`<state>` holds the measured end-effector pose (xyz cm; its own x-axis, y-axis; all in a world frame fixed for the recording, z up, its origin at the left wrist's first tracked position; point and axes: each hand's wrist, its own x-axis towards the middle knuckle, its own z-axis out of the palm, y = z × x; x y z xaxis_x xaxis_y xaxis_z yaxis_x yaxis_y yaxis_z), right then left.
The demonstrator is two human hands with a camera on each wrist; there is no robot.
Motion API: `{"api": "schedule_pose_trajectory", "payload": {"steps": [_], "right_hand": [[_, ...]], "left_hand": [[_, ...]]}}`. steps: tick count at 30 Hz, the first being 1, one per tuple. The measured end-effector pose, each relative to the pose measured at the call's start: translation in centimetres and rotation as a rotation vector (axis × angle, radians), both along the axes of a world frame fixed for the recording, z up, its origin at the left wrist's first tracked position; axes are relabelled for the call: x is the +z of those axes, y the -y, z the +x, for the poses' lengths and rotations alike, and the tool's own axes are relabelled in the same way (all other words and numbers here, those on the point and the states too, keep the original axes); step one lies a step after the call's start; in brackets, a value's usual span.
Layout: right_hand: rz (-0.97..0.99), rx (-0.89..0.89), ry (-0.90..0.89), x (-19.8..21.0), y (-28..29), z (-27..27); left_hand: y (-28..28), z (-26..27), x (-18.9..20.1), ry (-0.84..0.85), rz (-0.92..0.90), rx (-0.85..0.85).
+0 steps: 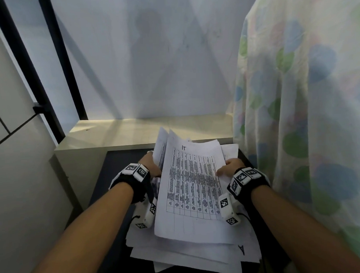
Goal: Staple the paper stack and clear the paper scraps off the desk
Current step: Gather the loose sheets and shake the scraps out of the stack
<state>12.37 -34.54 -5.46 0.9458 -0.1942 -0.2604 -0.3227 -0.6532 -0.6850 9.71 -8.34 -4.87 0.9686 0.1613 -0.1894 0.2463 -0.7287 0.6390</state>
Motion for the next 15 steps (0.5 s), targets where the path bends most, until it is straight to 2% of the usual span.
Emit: {"api": "schedule_pose_trajectory", "payload": {"steps": [2,6,9,12,15], "right_hand": [[0.01,0.021,0.013,0.1,-0.1,-0.3],[0.096,0.024,0.109,0.8,-0.3,-0.2],[0.377,-0.015,0.204,2.2,-0.2,0.4],[0.758,-0.089,0.281,3.7,-0.2,1.2],[0.926,-0.03,0.309,5.8,-0.4,1.4]], "left_hand": [[-0.1,-0.2,0.2,0.08,-0.02,0.012],[0.3,-1.7,3.6,0.222,-0.143,0.046],[-0.2,-2.0,5.8,0.385,-0.151,0.016],[-0.9,-2.7,7.7,0.446,-0.183,0.02],[-1.5,-3.2,9.1,0.475,-0.233,0.016]]}}
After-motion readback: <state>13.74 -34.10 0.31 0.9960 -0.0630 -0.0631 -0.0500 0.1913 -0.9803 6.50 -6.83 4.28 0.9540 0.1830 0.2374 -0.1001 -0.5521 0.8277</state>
